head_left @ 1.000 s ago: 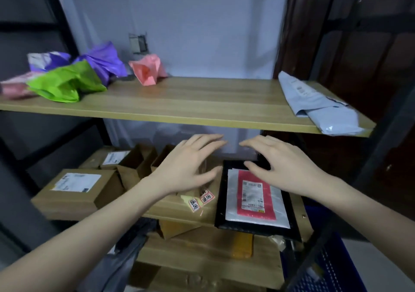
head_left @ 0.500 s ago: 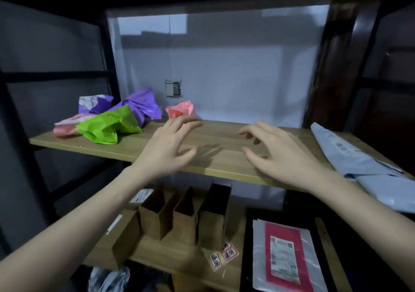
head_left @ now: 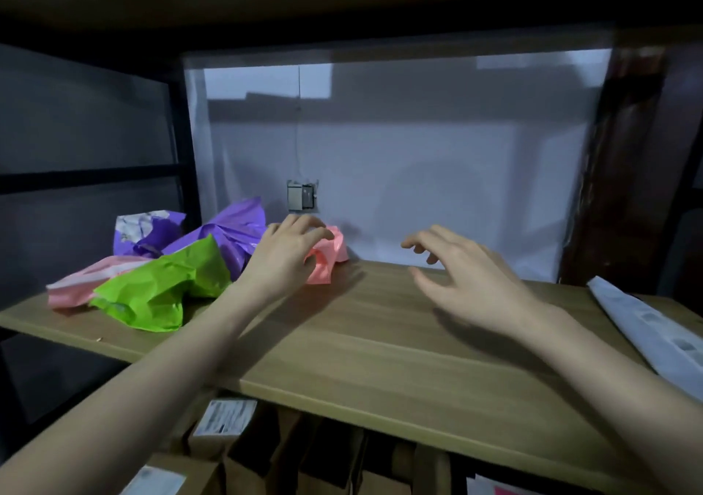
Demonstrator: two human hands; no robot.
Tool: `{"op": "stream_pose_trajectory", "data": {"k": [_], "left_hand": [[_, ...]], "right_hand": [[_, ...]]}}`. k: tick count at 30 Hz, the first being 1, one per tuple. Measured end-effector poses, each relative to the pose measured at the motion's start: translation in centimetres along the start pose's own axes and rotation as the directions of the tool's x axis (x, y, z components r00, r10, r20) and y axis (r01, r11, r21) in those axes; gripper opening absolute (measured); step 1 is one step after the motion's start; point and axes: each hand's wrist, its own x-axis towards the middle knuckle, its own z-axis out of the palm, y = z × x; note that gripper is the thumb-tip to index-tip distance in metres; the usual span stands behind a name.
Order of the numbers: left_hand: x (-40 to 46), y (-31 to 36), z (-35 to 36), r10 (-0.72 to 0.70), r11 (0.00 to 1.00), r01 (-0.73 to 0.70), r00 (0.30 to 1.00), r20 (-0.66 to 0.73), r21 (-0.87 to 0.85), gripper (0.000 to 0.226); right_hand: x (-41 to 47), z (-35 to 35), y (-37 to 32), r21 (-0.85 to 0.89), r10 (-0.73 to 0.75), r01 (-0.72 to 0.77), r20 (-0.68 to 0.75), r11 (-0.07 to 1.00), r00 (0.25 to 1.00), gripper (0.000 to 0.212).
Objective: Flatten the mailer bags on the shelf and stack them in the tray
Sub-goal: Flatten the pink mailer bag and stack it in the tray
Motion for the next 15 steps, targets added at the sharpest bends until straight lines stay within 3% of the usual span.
{"op": "stream_pose_trajectory", "data": {"k": [5, 9, 12, 15], "left_hand": [[2.6, -1.5, 3.1, 0.079, 0.993, -0.088, 0.990, 0.120, 0.075, 0.039], [4.4, -1.5, 4.4, 0.104, 0.994, -0.107, 0.992, 0.069, 0.036, 0.017], [5.7, 0.0, 4.1, -0.074, 0.956, 0.055, 0.996, -0.054, -0.286, 0.019], [7.3, 2.9, 3.5, -0.305, 0.750, 0.202, 0.951, -0.058, -0.630, 0.012]], "right_hand": [[1.5, 1.0, 1.1, -0.012, 0.012, -0.012, -0.008, 1.000, 1.000, 0.029], [2.2, 1.6, 2.4, -0.058, 0.015, -0.016, -0.009, 0.998, 1.000, 0.029], [2.9, 1.7, 4.0, -0.052, 0.039, -0.041, -0.042, 0.998, 0.998, 0.030], [3.4, 1.8, 5.7, 0.011, 0.051, -0.051, -0.083, 0.999, 0.995, 0.035]]}}
